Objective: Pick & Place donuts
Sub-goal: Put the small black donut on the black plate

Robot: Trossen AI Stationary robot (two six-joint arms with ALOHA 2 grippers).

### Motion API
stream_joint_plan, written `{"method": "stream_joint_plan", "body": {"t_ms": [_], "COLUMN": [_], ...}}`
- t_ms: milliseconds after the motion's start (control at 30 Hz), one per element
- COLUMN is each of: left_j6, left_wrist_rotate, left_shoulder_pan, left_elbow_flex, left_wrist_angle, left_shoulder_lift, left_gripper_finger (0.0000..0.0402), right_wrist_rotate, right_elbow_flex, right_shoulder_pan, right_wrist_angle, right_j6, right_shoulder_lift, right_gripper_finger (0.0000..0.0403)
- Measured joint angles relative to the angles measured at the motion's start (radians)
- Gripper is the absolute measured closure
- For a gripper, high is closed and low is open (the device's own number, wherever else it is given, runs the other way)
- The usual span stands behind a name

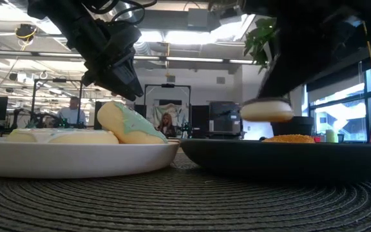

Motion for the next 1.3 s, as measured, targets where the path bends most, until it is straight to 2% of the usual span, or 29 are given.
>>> {"method": "stream_joint_plan", "body": {"t_ms": [233,833,1300], "left_j6": [-0.001,-0.001,-0.001], "left_wrist_rotate": [0.000,0.000,0.006], "left_shoulder_pan": [0.000,0.000,0.000], "left_elbow_flex": [0.000,0.000,0.000], "left_wrist_angle": [0.000,-0.001,-0.001], "left_shoulder_lift": [0.000,0.000,0.000], "left_gripper_finger": [0.0265,0.0265,0.0265], "right_wrist_rotate": [0.009,0.032,0.024], "right_elbow_flex": [0.000,0.000,0.000], "right_shoulder_pan": [-0.001,0.000,-0.001], "right_wrist_angle": [0.025,0.013,0.004], "right_j6": [0.009,0.005,0.004], "right_shoulder_lift": [0.046,0.047,0.047], "right_gripper_finger": [0.0377,0.0375,0.0289]}}
